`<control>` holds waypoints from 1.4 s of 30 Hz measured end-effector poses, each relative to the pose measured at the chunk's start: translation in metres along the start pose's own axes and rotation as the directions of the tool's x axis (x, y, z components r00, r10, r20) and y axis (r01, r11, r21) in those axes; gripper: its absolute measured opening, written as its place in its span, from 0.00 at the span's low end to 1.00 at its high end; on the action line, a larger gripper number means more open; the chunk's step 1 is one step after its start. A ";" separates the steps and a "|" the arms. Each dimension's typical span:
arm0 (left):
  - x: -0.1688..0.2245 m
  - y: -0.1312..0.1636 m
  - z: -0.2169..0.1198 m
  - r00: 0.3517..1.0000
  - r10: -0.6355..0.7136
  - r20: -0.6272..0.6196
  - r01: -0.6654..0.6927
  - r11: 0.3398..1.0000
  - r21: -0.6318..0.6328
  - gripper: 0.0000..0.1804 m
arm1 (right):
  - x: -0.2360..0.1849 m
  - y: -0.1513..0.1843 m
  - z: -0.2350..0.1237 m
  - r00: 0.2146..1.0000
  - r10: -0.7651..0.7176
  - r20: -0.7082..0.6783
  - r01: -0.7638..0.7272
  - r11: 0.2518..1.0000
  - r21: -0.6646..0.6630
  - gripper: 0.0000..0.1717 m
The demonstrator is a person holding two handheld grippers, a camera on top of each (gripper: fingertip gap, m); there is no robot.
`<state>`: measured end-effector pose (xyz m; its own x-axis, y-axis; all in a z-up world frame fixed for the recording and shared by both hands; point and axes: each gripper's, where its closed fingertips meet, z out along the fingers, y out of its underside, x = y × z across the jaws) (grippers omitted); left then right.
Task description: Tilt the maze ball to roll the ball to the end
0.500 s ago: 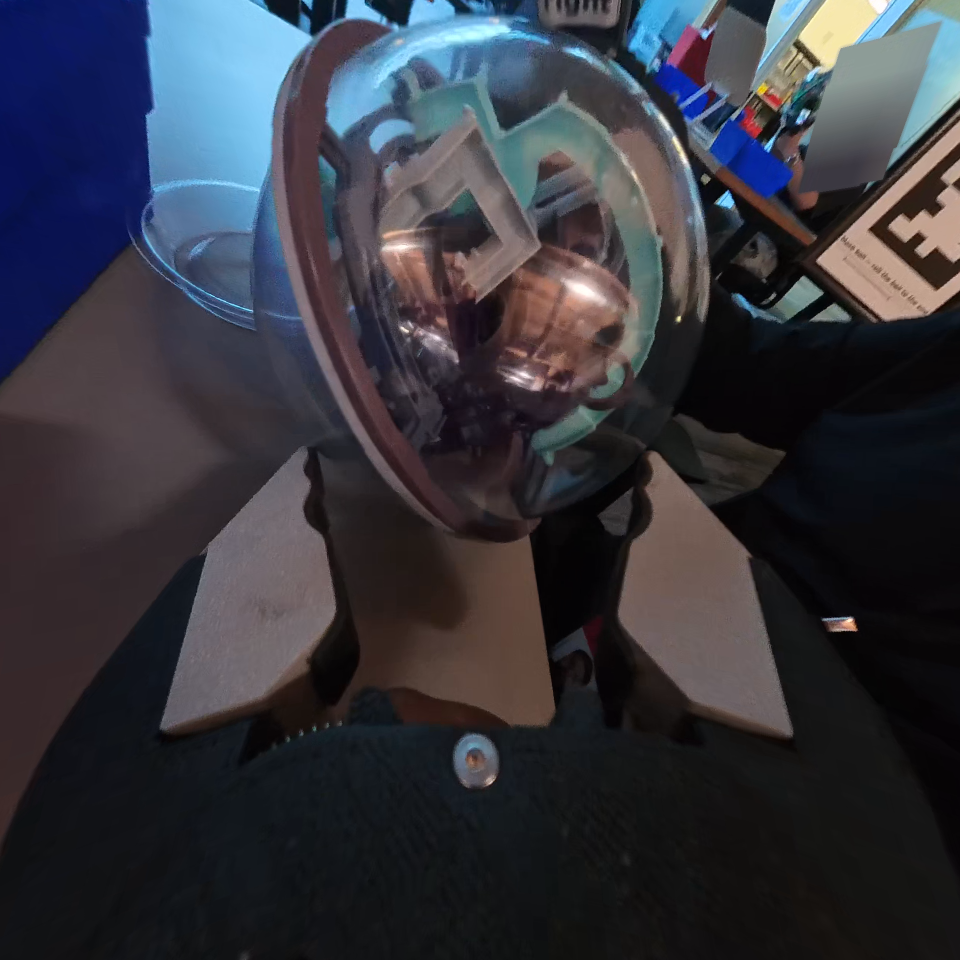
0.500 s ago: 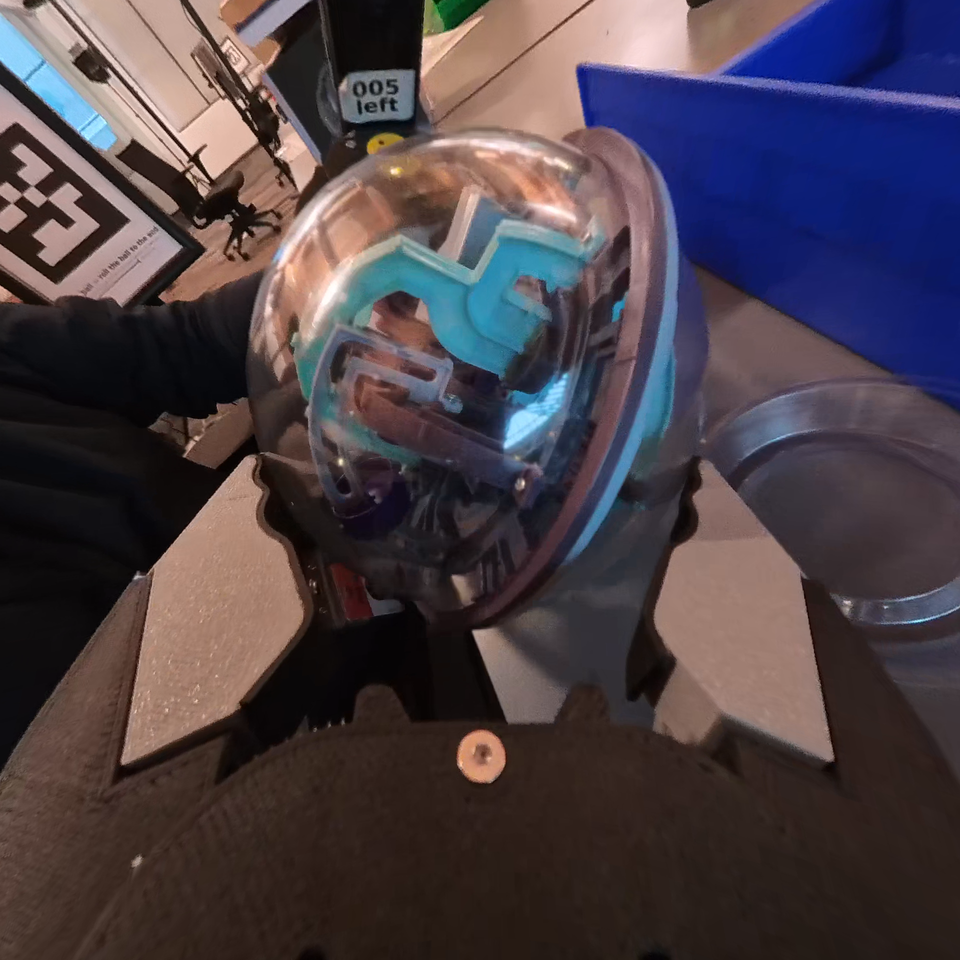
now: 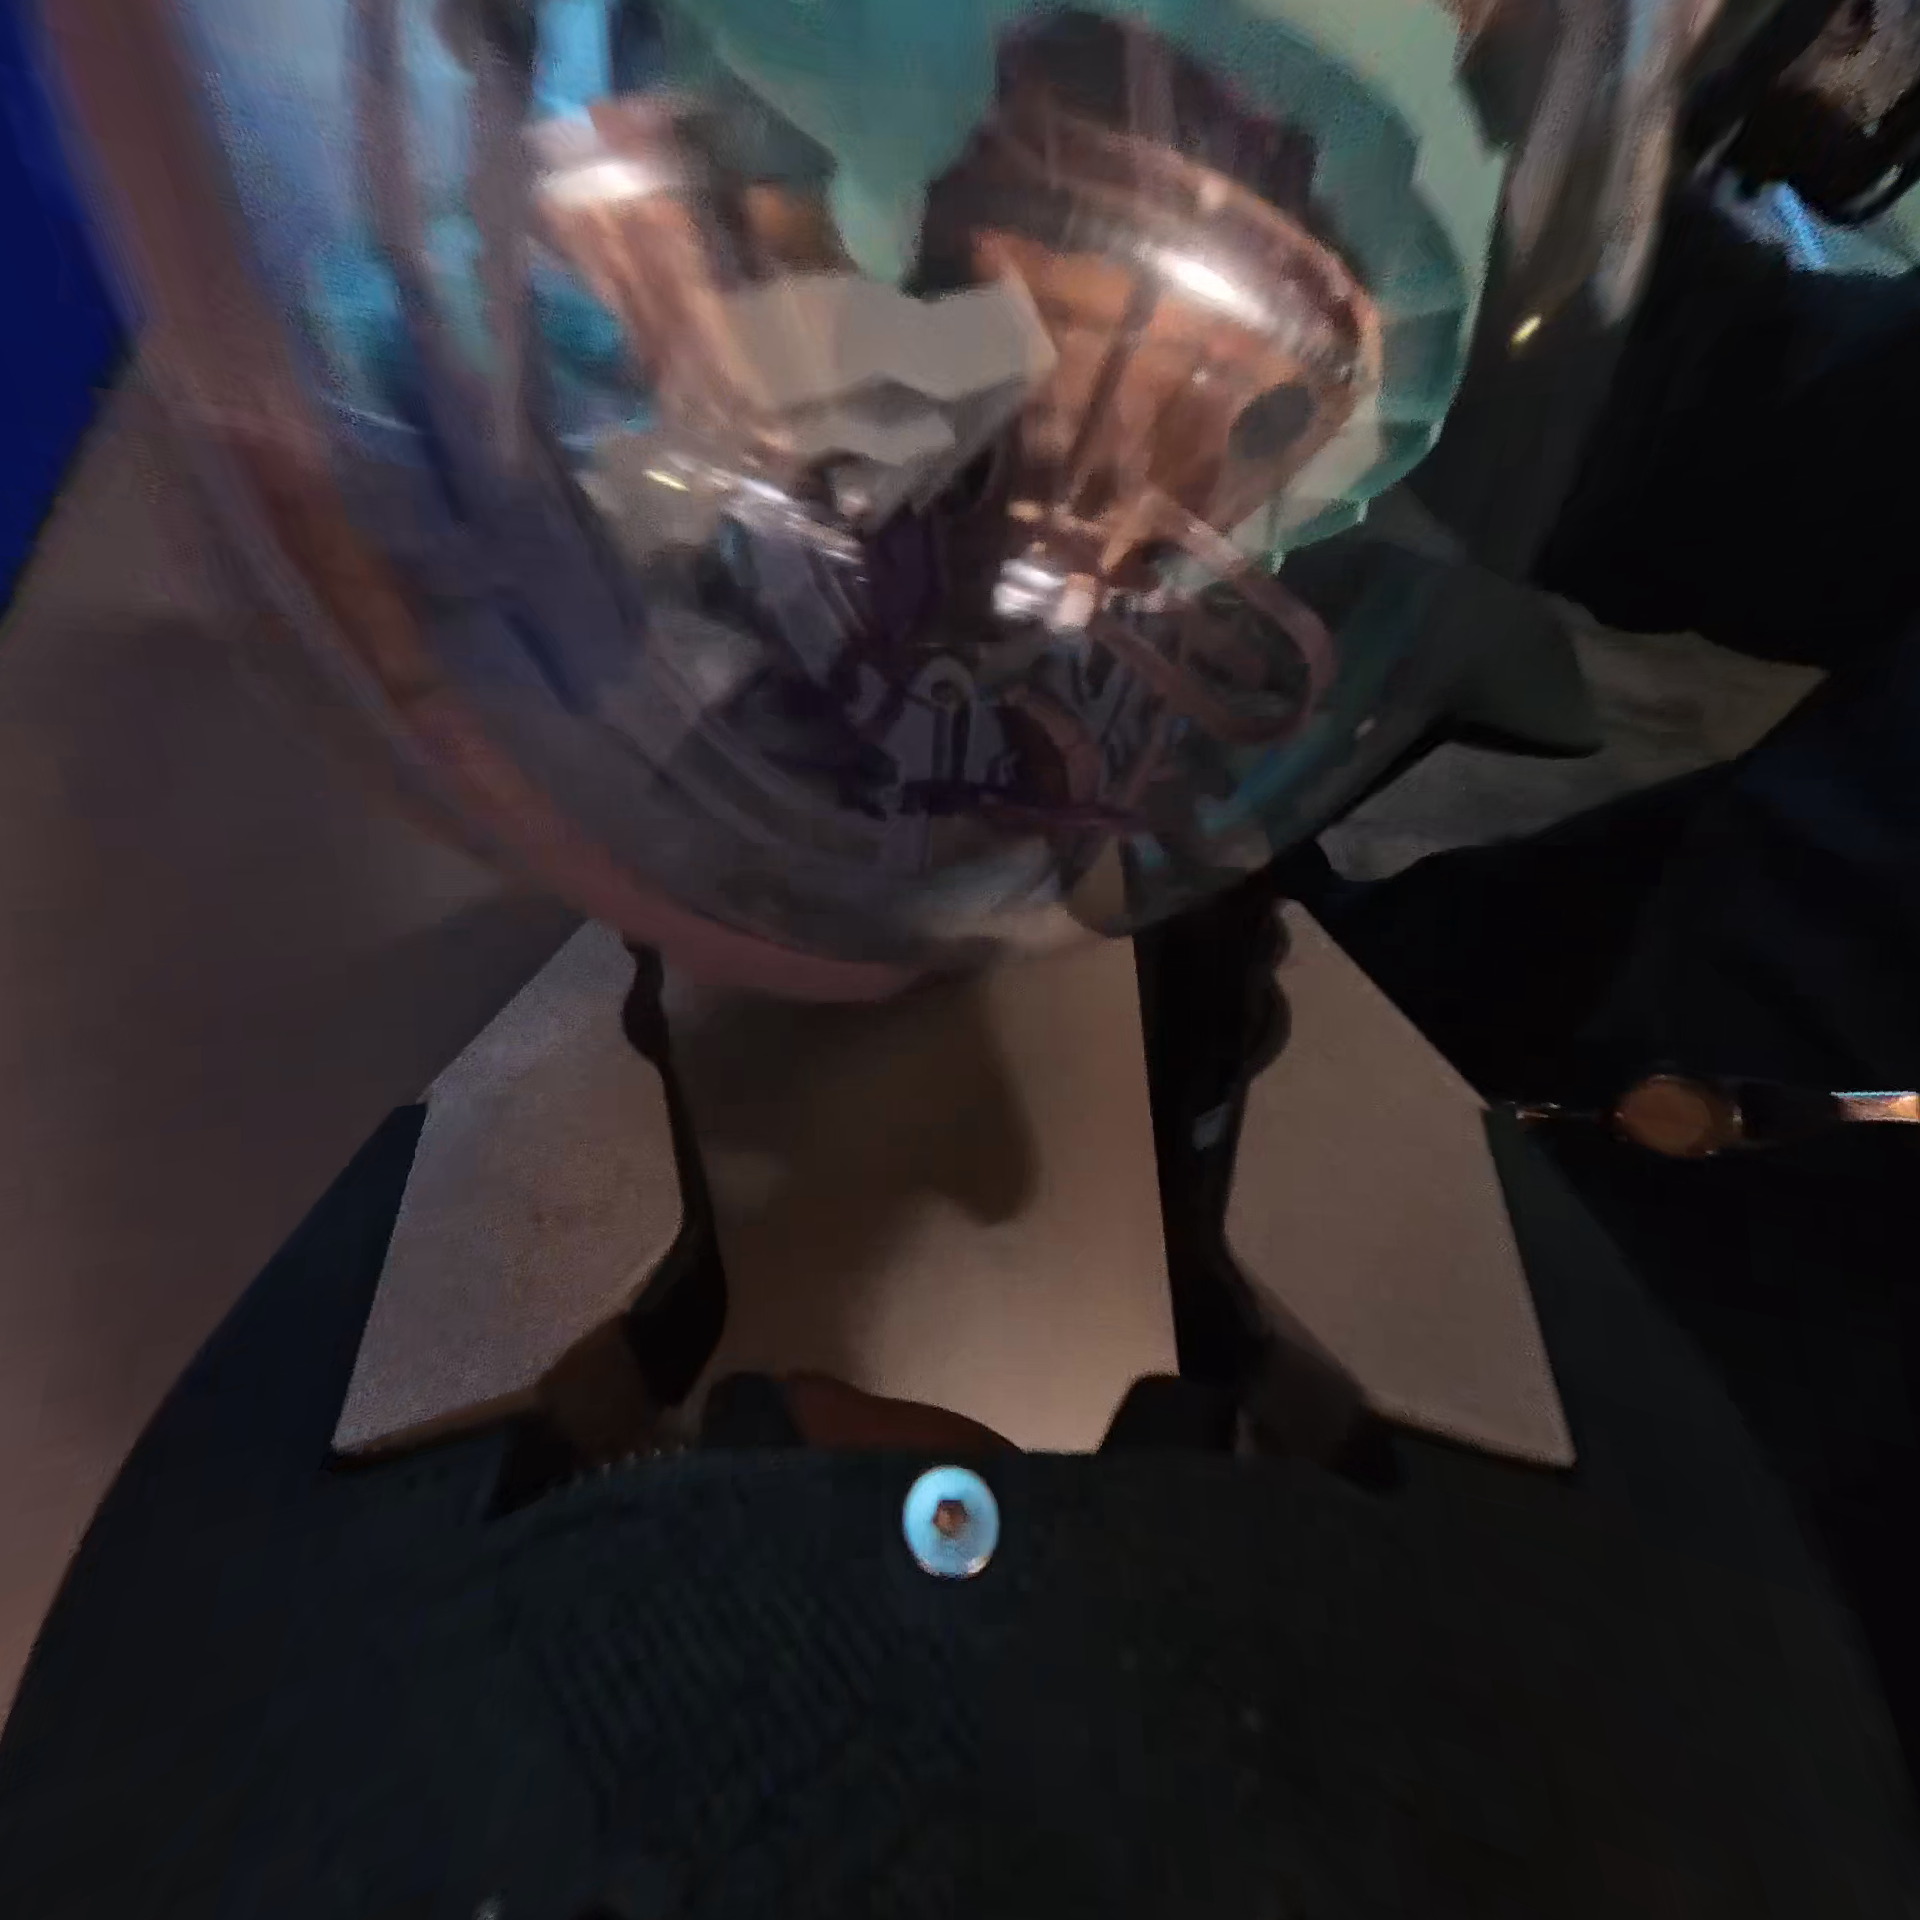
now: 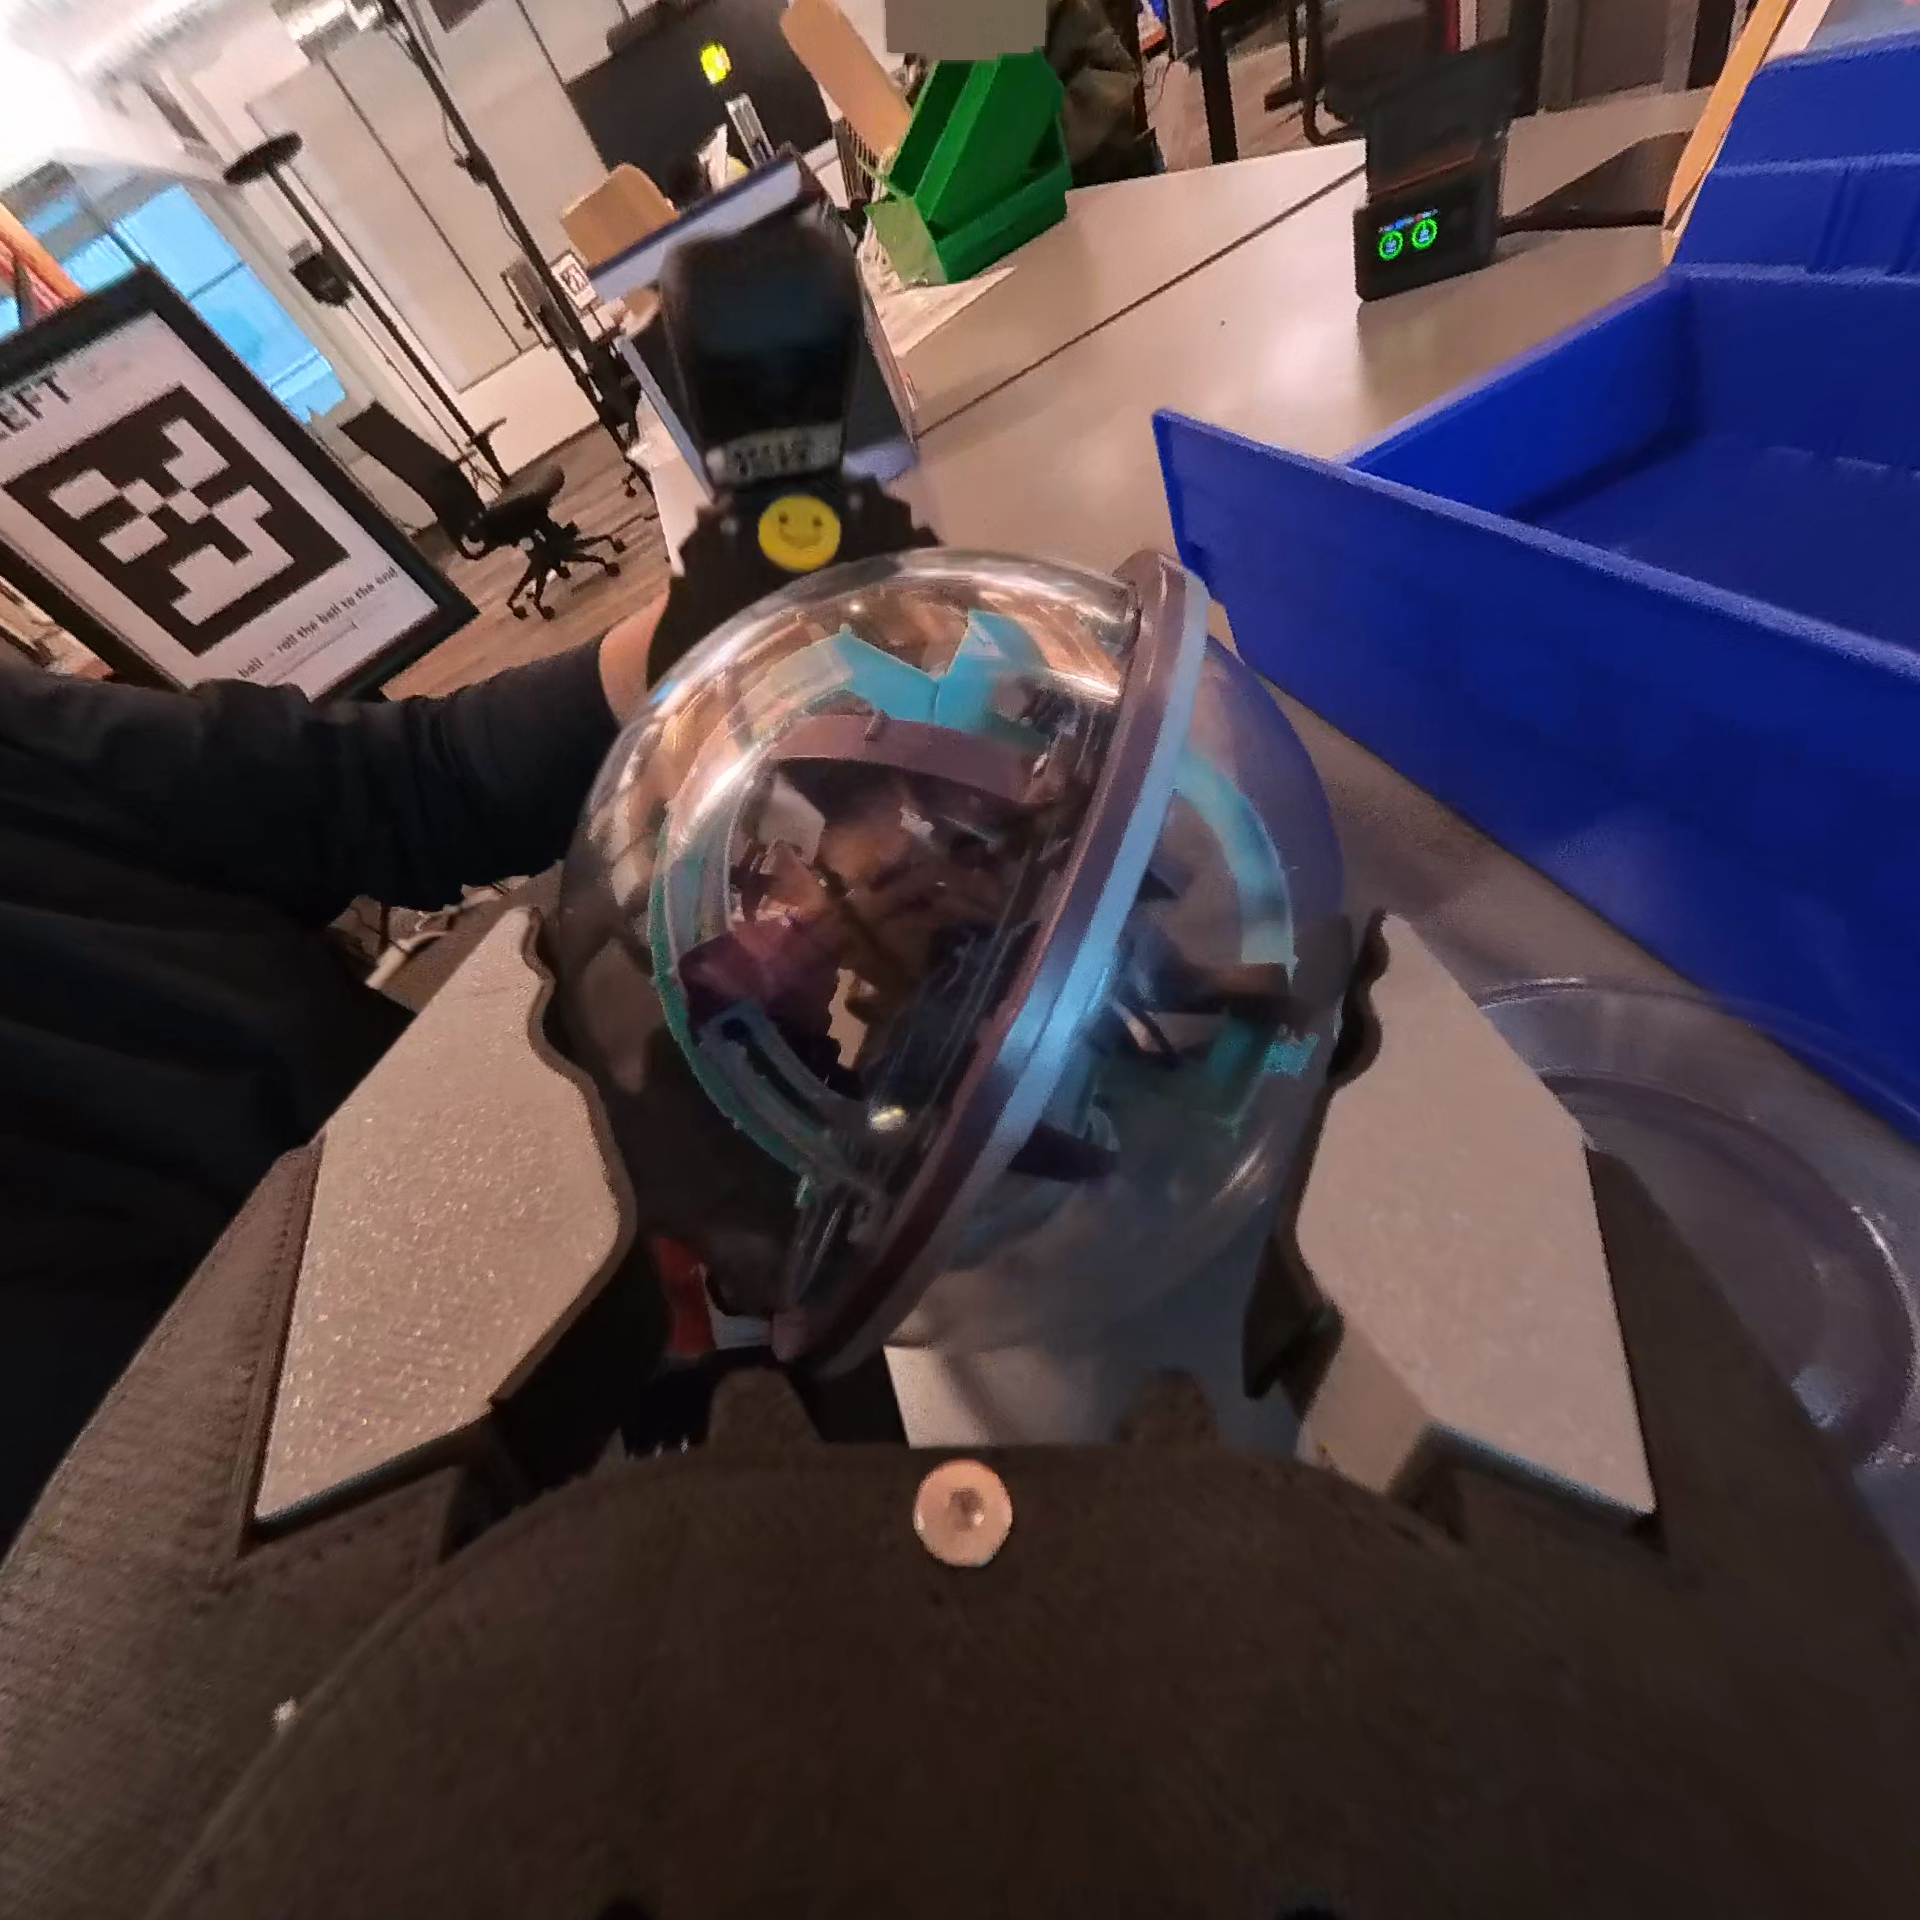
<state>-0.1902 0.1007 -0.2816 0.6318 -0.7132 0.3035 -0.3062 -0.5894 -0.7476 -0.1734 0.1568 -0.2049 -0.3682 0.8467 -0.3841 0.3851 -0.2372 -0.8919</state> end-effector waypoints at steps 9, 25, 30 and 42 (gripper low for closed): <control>-0.006 -0.045 -0.032 0.987 -0.099 -0.126 0.125 0.968 0.220 0.66 | -0.001 0.004 0.000 1.000 0.003 0.002 -0.003 0.999 -0.045 0.84; -0.008 -0.027 0.006 0.999 -0.023 -0.048 0.028 0.993 0.116 0.69 | 0.010 0.020 -0.002 0.998 0.049 0.040 -0.049 0.999 0.013 0.90; -0.009 -0.024 0.007 0.991 0.119 0.066 -0.125 0.988 0.092 0.69 | 0.002 0.025 -0.002 0.992 -0.129 0.009 0.128 0.992 0.007 0.90; -0.015 -0.019 0.011 0.932 0.260 0.254 -0.262 0.965 -0.027 0.69 | -0.004 0.018 -0.001 0.955 -0.296 -0.027 0.297 0.951 0.090 0.92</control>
<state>-0.1864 0.1272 -0.2781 0.6899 -0.7212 -0.0617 -0.4803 -0.3924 -0.7844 -0.1644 0.1495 -0.2189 -0.4429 0.8914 -0.0963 0.1807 -0.0164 -0.9834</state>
